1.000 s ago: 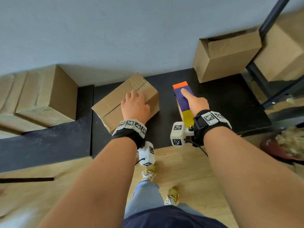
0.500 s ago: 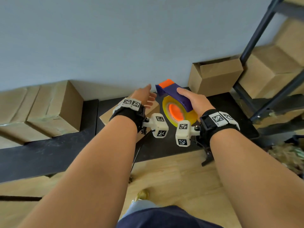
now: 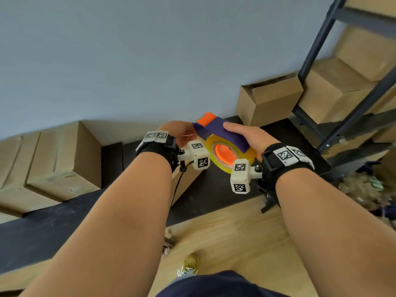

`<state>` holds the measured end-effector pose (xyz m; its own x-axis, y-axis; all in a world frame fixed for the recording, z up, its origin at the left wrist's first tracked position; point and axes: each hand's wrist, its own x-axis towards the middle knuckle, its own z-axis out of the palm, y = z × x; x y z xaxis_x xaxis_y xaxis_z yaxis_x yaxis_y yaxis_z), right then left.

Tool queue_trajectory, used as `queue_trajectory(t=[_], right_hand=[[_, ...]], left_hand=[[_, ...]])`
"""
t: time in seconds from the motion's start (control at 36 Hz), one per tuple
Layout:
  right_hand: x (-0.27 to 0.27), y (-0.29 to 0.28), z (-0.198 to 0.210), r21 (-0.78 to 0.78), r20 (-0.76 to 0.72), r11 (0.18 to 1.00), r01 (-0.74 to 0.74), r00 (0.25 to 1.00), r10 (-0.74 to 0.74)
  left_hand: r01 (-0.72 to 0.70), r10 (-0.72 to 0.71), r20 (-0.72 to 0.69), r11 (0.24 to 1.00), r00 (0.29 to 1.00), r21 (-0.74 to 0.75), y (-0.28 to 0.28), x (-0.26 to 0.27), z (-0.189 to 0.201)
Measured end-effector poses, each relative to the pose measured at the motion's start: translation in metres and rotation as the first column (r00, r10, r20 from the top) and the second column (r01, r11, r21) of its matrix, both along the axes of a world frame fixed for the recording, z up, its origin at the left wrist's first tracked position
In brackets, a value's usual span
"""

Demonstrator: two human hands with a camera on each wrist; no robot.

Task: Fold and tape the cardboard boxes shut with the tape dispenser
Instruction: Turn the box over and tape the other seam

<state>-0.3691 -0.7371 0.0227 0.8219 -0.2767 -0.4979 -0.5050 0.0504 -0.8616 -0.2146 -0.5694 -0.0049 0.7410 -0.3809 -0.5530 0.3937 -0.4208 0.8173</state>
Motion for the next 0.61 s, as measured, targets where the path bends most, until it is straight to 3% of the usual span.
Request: queue_trajectory(t=[0.22, 0.39, 0.5, 0.61], right_hand=[[0.005, 0.011, -0.003, -0.189, -0.048, 0.982, -0.01, 0.999, 0.001], [0.005, 0.006, 0.003, -0.344, -0.104, 0.937, -0.064, 0.994, 0.029], [0.0, 0.003, 0.001, -0.367, -0.134, 0.927, -0.074, 0.991, 0.026], [0.004, 0.004, -0.004, -0.409, -0.124, 0.911, -0.043, 0.992, -0.008]], left_hand=[[-0.024, 0.004, 0.175, 0.993, 0.985, 0.113, -0.006, 0.012, 0.002], [-0.148, 0.09, 0.342, 0.978, 0.935, 0.148, 0.001, 0.032, 0.007], [-0.202, 0.15, 0.364, 0.973, 0.919, 0.108, 0.013, 0.048, 0.006], [-0.156, 0.099, 0.365, 0.979, 0.926, 0.129, 0.011, 0.051, 0.003]])
